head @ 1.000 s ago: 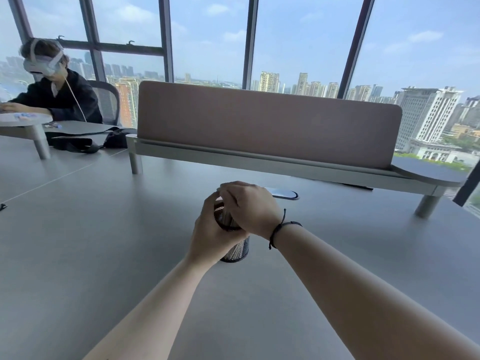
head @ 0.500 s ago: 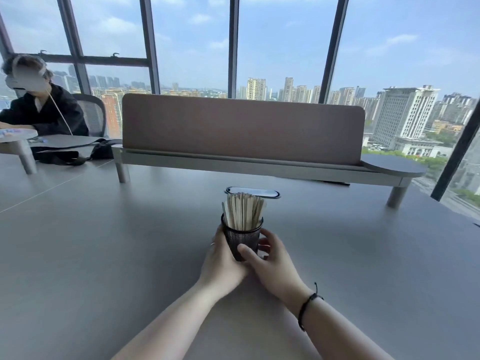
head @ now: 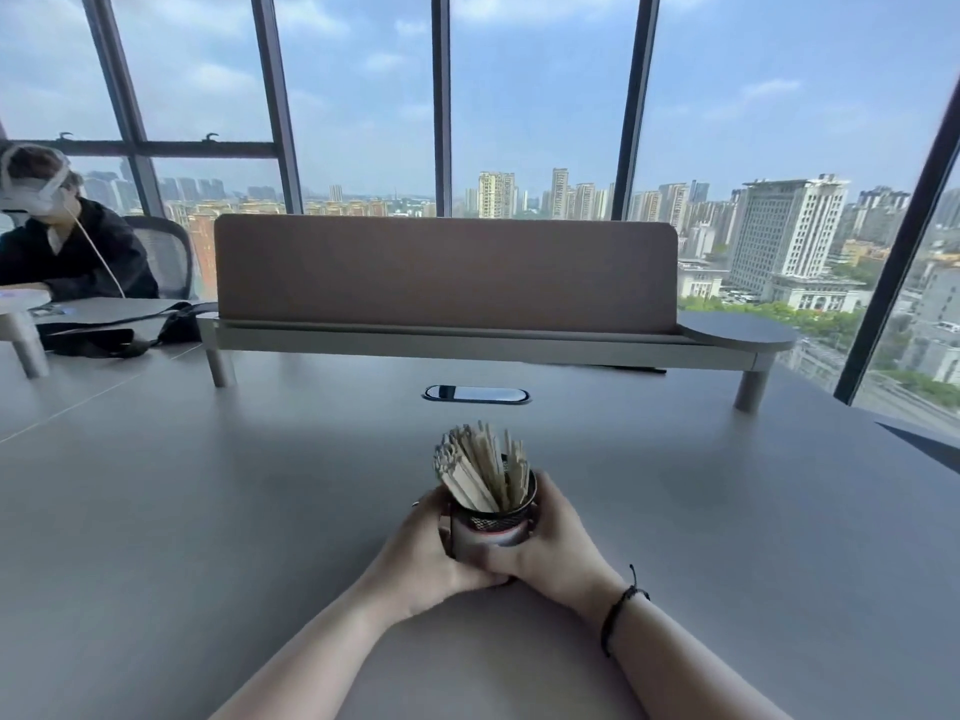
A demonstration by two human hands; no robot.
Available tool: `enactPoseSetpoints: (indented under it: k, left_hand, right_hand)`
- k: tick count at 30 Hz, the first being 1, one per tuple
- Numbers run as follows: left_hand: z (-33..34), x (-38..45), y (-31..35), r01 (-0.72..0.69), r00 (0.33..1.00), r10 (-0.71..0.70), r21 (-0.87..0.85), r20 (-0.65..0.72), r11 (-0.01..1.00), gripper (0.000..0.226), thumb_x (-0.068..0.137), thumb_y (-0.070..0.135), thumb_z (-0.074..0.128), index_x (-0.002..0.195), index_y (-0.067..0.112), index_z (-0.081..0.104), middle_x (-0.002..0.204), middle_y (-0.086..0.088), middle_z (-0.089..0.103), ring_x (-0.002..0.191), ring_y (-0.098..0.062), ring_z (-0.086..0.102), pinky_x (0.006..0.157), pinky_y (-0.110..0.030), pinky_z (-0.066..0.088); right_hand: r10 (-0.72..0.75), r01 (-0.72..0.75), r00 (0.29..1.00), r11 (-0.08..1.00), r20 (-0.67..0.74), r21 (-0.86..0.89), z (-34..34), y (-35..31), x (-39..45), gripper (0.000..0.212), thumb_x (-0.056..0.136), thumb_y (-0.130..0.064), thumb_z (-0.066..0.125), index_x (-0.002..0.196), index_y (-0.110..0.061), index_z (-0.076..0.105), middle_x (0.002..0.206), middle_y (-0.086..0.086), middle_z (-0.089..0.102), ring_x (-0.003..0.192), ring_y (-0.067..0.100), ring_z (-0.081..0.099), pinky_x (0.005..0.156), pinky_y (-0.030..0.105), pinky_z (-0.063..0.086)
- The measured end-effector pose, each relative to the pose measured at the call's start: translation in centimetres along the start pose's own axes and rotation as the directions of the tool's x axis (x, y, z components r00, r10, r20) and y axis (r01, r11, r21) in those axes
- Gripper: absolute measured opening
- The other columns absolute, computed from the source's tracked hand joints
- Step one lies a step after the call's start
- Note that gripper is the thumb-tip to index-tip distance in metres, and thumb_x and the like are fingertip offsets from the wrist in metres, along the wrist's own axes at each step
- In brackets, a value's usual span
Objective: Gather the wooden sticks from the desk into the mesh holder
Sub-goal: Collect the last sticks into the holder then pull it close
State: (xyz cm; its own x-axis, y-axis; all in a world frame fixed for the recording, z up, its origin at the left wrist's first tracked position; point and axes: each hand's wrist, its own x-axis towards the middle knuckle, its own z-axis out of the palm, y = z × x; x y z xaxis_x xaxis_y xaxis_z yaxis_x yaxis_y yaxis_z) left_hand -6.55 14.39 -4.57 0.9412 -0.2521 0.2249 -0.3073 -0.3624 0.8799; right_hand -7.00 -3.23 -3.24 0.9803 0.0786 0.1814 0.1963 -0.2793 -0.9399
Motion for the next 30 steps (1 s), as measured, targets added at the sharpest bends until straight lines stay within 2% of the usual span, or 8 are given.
enactPoseSetpoints:
  k: [3,5,8,11,17,19,26,30]
  left_hand:
    - [0.0,-0.1,-0.5,0.034,0.999,-0.032,0.080,-0.024,0.996,0.109,0.044,0.056,0.095,0.141,0.039,0.047,0.134,0.017,0.059,0.119,0.001,0.059,0.101,-0.024,0.048]
    - [-0.1,0.1,-0.8,0.041,0.999,-0.038,0.109,-0.028,0.993,0.122,0.041,0.067,0.092,0.148,0.038,0.041,0.139,0.020,0.054,0.126,0.003,0.051,0.107,-0.027,0.044]
    - [0.1,0.5,-0.7,0.008,1.000,-0.009,0.067,0.002,0.998,0.101,0.052,0.046,0.097,0.141,0.040,0.049,0.132,0.017,0.065,0.121,-0.001,0.061,0.108,-0.034,0.047]
    - [0.7,1.1,-0.4,-0.003,1.000,0.003,-0.003,-0.009,1.000,0.077,0.063,0.026,0.095,0.130,0.029,0.058,0.121,0.006,0.073,0.111,-0.011,0.070,0.101,-0.042,0.054]
    - [0.8,2.9,-0.7,0.015,0.996,-0.016,-0.011,-0.083,1.000,0.069,0.064,0.046,0.094,0.122,0.030,0.061,0.113,0.013,0.075,0.104,-0.007,0.072,0.094,-0.040,0.057]
    - [0.8,3.5,-1.0,0.018,0.995,-0.018,-0.003,-0.103,1.000,0.065,0.065,0.043,0.093,0.121,0.031,0.063,0.112,0.014,0.076,0.103,-0.006,0.072,0.093,-0.041,0.058]
    - [0.8,6.7,-2.4,-0.005,0.992,0.005,-0.001,-0.128,1.000,0.051,0.076,0.031,0.080,0.124,0.036,0.061,0.116,0.015,0.074,0.108,-0.007,0.071,0.096,-0.044,0.056]
    - [0.6,9.1,-2.9,-0.001,0.989,0.003,0.019,-0.146,1.000,0.053,0.084,0.030,0.066,0.132,0.043,0.051,0.124,0.021,0.069,0.114,-0.004,0.066,0.099,-0.040,0.054]
  right_hand:
    - [0.009,-0.005,0.992,0.999,-0.126,0.035,-1.4,0.7,1.2,0.073,0.043,-0.034,0.089,0.107,-0.025,0.058,0.102,-0.005,0.075,0.092,0.007,0.071,0.084,0.031,0.058]
    - [-0.001,0.003,0.995,1.000,-0.096,0.020,-2.0,1.1,1.6,0.071,0.044,-0.030,0.087,0.109,-0.025,0.057,0.100,-0.004,0.075,0.092,0.008,0.071,0.087,0.036,0.058]
    - [-0.032,0.031,0.999,0.998,0.011,0.057,-2.2,1.5,1.8,0.069,0.054,-0.013,0.087,0.117,-0.022,0.060,0.108,-0.002,0.075,0.101,0.015,0.071,0.092,0.041,0.057]
    - [-0.038,0.032,0.998,0.993,0.055,0.113,-2.4,1.4,2.1,0.064,0.060,-0.006,0.086,0.118,-0.019,0.062,0.111,0.001,0.075,0.105,0.019,0.071,0.094,0.043,0.056]
    - [-0.017,0.005,0.994,0.993,0.106,0.115,-2.2,1.9,3.4,0.058,0.065,-0.004,0.084,0.118,-0.016,0.064,0.112,0.001,0.075,0.106,0.018,0.070,0.094,0.040,0.056]
    - [-0.019,0.010,0.996,0.993,0.082,0.114,-2.0,2.3,4.1,0.057,0.066,-0.007,0.086,0.118,-0.017,0.064,0.112,-0.001,0.075,0.106,0.016,0.070,0.093,0.040,0.056]
    - [-0.030,0.031,0.999,0.999,-0.030,0.029,-0.5,3.5,7.7,0.064,0.057,-0.040,0.091,0.114,-0.030,0.064,0.108,-0.011,0.075,0.102,0.008,0.070,0.088,0.044,0.058]
    - [-0.028,0.026,0.996,0.999,-0.088,-0.027,0.8,3.7,11.0,0.069,0.050,-0.051,0.087,0.113,-0.033,0.062,0.106,-0.015,0.074,0.099,0.003,0.069,0.088,0.038,0.057]
